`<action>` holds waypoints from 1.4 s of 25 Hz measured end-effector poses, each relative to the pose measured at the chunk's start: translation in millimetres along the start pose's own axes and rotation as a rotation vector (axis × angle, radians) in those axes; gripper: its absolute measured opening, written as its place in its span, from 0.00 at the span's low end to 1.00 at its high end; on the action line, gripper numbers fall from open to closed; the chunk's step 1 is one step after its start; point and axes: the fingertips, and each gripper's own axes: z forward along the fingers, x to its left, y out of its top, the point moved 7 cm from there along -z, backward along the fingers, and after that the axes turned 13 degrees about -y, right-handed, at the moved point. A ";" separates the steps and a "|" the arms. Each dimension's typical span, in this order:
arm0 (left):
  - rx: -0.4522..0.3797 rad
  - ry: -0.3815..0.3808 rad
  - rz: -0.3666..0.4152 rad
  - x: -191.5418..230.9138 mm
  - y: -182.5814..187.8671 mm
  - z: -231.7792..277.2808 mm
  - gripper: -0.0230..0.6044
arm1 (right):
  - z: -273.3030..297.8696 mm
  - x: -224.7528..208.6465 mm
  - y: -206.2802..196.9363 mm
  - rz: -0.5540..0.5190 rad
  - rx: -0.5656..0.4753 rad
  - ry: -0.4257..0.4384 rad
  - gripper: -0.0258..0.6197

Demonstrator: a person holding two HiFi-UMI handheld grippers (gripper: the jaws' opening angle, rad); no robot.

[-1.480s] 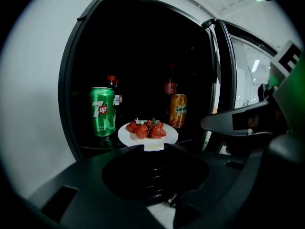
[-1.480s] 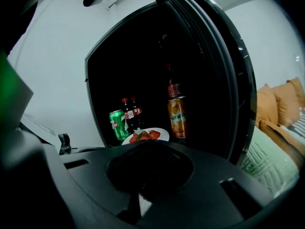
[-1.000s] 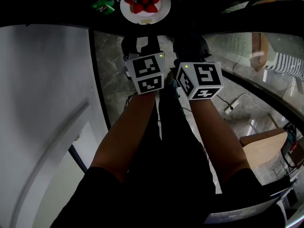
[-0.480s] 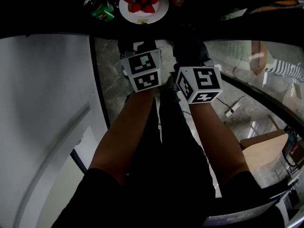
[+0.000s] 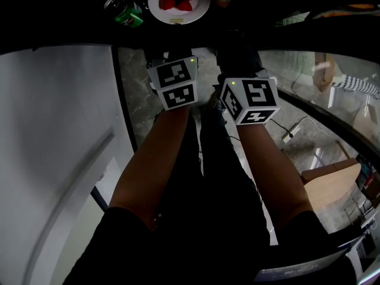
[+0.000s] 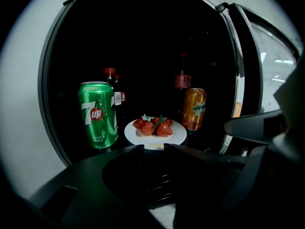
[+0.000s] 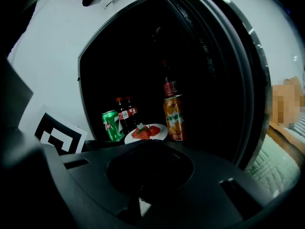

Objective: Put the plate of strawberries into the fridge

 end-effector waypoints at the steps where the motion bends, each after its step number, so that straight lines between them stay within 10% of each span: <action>1: 0.001 -0.005 0.000 0.2 -0.1 -1.0 0.22 | 0.2 0.3 0.7 -0.001 0.000 -0.002 0.04; 35: -0.148 -0.079 0.106 28.1 71.5 -99.6 0.22 | -36.0 26.4 59.3 -0.066 -0.052 -0.017 0.04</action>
